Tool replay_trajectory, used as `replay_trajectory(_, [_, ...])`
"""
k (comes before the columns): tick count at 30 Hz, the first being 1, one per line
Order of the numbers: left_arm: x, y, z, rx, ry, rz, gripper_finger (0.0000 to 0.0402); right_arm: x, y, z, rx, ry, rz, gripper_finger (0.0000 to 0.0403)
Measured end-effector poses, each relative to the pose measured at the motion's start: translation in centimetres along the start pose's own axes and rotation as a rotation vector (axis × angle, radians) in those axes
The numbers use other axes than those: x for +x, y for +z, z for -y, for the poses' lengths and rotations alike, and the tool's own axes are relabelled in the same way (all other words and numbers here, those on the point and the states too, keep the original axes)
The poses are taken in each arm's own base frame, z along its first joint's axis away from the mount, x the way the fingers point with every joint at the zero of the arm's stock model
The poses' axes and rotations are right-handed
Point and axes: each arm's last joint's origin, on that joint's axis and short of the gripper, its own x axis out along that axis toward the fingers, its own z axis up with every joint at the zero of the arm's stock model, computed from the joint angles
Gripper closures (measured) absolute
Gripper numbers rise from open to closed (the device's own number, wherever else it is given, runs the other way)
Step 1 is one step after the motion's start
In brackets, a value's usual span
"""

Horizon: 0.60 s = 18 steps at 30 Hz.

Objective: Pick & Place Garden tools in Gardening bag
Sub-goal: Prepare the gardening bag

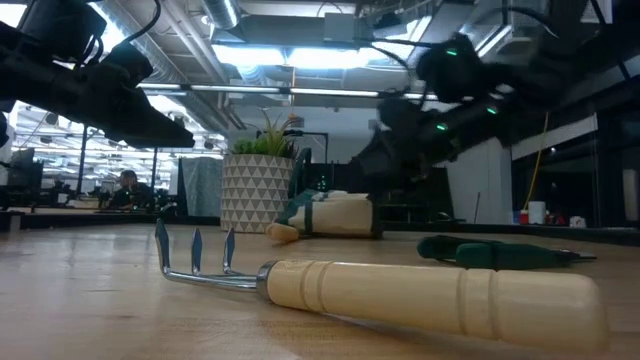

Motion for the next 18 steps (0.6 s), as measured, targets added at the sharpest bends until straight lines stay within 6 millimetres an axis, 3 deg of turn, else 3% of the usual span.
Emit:
replay_trajectory(5, [0.0, 0.0, 0.0, 0.000, 0.000, 0.000, 0.0206, 1.9, 4.4, -0.5, 0.001, -0.065, -0.109, 0.0169])
replay_trajectory(11, [0.0, 0.0, 0.0, 0.000, 0.000, 0.000, 0.0206, 2.5, 9.4, 1.0, 0.008, -0.090, -0.034, 0.0169])
replay_trajectory(18, [0.0, 0.0, 0.0, 0.000, 0.000, 0.000, 0.0206, 2.2, 11.0, 4.7, 0.176, -0.144, 0.003, 0.0169])
